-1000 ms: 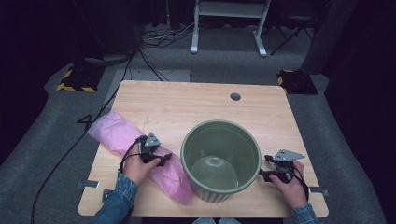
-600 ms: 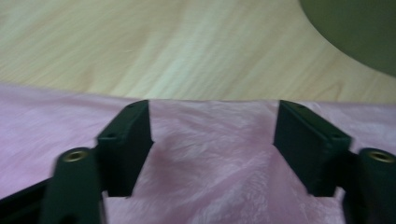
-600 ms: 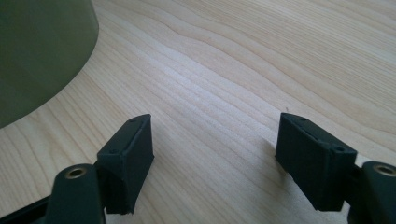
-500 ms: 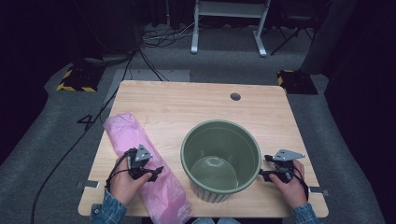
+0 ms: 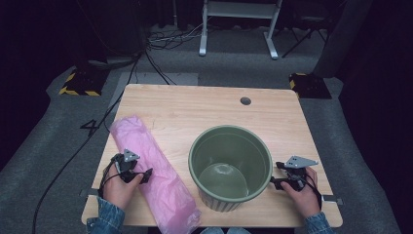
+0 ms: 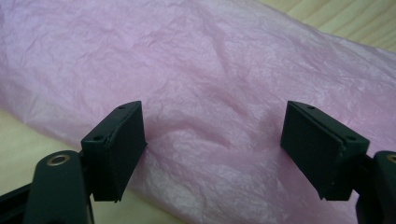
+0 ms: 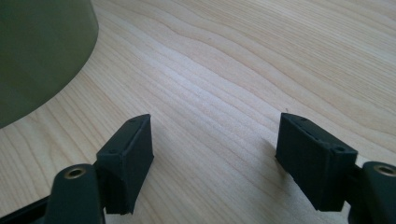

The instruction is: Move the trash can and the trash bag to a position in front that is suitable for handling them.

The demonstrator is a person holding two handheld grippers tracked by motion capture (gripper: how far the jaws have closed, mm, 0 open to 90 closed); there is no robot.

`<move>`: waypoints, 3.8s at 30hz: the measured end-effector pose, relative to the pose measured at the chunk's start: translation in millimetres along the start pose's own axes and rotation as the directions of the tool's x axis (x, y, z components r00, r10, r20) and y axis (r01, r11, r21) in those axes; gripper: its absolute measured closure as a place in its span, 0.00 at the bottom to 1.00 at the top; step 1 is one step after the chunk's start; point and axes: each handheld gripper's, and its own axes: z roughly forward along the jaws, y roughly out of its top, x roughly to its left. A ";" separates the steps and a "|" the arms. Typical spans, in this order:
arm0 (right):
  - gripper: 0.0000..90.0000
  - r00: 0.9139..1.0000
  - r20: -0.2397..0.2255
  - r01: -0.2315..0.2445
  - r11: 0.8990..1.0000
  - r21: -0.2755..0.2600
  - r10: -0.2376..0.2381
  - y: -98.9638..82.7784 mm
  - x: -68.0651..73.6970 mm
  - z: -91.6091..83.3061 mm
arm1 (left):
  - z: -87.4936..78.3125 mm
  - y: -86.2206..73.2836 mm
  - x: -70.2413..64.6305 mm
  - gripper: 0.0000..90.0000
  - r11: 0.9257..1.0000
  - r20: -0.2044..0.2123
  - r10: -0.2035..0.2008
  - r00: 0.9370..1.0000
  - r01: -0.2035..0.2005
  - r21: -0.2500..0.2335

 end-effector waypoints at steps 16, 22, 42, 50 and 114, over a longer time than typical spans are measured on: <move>0.30 1.000 0.000 0.000 1.000 0.000 0.000 0.0 0.0 0.0 | 63.5 63.9 -42.3 0.24 0.984 0.178 0.175 0.968 -0.168 -0.057; 0.30 1.000 -0.004 0.005 1.000 0.000 -0.005 0.3 -0.7 0.3 | 60.5 67.7 -59.4 0.27 0.983 0.203 0.182 0.962 -0.176 -0.048; 0.30 1.000 -0.006 0.007 1.000 0.002 -0.007 1.3 -1.4 1.4 | -25.0 -12.1 -55.4 0.26 0.971 0.140 0.193 0.971 -0.210 0.113; 0.30 1.000 -0.006 0.006 1.000 0.002 -0.006 1.3 -1.3 1.4 | -35.7 -14.3 -8.2 0.24 0.977 -0.050 0.143 0.989 -0.132 0.169; 0.29 1.000 -0.007 0.007 1.000 0.003 -0.007 1.4 -1.3 1.5 | 6.6 96.0 -28.5 0.98 0.968 0.174 0.189 0.966 -0.154 -0.196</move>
